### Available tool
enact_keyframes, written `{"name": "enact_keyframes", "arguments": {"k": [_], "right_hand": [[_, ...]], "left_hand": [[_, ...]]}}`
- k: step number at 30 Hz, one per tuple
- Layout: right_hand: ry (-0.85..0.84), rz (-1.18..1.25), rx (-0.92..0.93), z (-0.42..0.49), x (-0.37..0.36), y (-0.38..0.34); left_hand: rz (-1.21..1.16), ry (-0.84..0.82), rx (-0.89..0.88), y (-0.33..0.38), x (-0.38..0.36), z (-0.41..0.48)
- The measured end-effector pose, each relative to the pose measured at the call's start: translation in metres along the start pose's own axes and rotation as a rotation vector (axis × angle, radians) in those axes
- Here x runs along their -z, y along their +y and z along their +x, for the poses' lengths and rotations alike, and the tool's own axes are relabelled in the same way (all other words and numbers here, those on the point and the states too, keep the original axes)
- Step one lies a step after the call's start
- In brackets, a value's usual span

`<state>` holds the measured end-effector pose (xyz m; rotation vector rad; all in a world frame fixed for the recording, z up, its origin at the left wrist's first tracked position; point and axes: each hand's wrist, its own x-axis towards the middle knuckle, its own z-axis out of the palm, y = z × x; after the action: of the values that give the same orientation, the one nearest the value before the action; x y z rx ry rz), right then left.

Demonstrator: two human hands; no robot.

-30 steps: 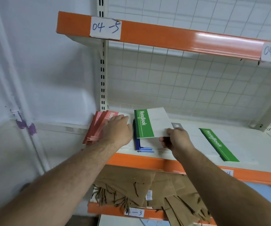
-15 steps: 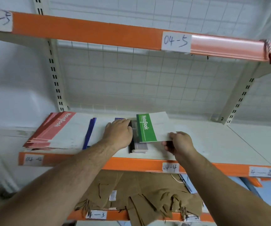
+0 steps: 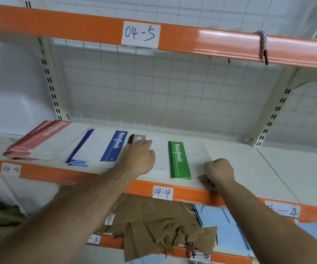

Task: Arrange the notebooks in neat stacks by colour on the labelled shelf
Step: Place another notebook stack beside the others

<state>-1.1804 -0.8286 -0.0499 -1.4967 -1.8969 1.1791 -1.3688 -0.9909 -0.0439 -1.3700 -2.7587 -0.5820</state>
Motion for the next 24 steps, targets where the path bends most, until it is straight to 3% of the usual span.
{"name": "enact_keyframes", "arguments": {"k": [3, 6, 18, 22, 24], "right_hand": [[-0.003, -0.381, 0.075, 0.0, 0.011, 0.007], [-0.001, -0.517, 0.095, 0.0, 0.014, 0.013], [-0.059, -0.605, 0.168, 0.005, 0.016, 0.017], [-0.114, -0.561, 0.182, 0.005, 0.026, 0.014], [-0.055, -0.602, 0.223, -0.005, 0.035, 0.012]], "left_hand": [[0.017, -0.004, -0.005, 0.008, -0.002, 0.002], [0.019, -0.009, 0.002, 0.016, -0.005, 0.005], [0.051, -0.1, -0.051, 0.042, -0.013, 0.005], [0.064, -0.156, -0.146, 0.059, -0.008, 0.004], [0.067, -0.182, -0.202, 0.07, -0.005, 0.005]]}}
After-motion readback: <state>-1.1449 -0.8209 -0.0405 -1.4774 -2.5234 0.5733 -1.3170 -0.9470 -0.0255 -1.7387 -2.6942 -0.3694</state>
